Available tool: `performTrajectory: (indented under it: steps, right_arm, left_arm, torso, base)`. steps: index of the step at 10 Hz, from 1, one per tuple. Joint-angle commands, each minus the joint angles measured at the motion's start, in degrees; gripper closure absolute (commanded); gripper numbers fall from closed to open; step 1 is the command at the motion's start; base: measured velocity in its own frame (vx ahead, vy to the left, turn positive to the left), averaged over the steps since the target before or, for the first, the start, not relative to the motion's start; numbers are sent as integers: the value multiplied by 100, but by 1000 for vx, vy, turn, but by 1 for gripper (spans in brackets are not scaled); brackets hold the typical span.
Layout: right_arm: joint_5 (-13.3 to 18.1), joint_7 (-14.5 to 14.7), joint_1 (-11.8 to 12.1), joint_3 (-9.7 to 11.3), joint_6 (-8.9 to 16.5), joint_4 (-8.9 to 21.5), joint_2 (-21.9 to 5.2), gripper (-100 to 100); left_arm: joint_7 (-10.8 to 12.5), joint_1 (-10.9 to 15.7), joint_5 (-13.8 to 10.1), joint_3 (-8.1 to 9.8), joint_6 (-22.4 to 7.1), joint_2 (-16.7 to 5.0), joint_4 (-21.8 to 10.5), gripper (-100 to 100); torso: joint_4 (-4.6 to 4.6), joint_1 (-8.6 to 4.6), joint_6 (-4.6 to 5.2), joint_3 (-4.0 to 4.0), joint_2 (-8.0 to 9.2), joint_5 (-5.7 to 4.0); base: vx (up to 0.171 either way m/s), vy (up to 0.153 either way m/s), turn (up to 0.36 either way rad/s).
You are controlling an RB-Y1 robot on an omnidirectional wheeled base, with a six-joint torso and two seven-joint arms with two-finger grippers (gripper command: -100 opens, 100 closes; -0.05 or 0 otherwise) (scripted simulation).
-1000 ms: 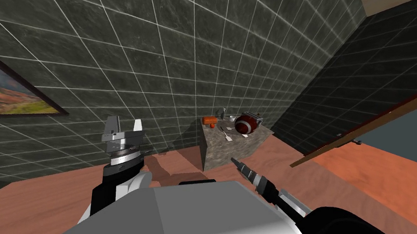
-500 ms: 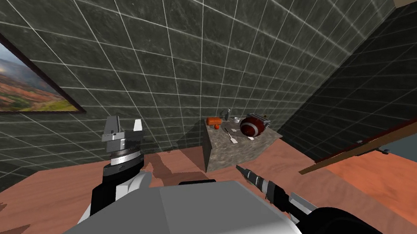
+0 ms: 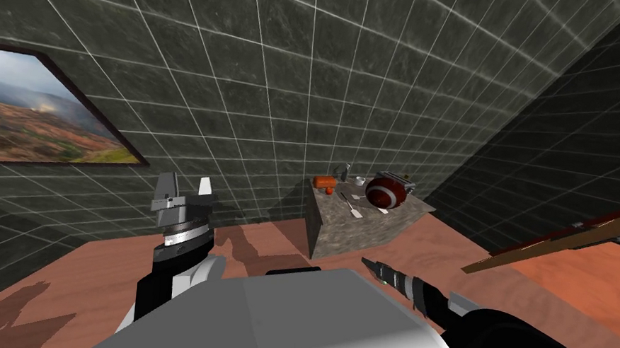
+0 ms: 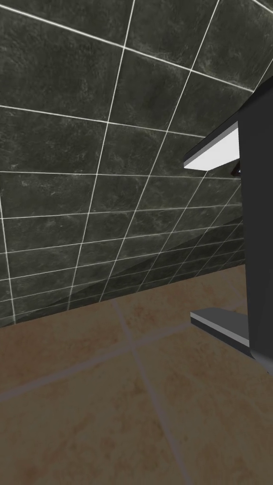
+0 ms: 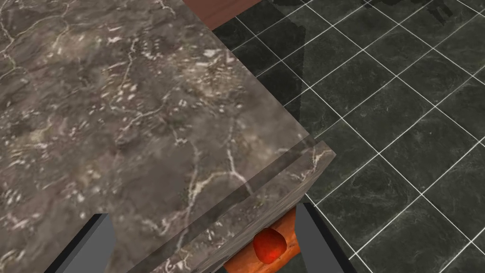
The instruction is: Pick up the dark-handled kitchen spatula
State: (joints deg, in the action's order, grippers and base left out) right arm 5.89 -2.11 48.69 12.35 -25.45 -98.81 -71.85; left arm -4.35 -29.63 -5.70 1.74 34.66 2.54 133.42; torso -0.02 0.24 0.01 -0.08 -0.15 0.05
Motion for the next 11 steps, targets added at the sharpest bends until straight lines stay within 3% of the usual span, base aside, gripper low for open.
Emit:
performTrajectory:
  steps: [1,7,11]
  right_arm:
    - [-15,-17,122,-17,32,30,-248,-100]
    - [-68,-157,431,101,175,494,-1127,-100]
    - [-127,-280,663,184,318,887,-1852,-100]
  left_arm:
    - [0,0,0,0,0,0,0,0]
    - [0,0,0,0,0,0,0,0]
    - [0,-1,0,1,0,0,1,0]
  torso:
    - [0,0,0,0,0,0]
    - [-1,-6,0,-3,-5,-1]
    - [-4,-5,4,-9,-13,0]
  base:
    - [42,62,58]
    - [50,54,85]
    - [79,51,97]
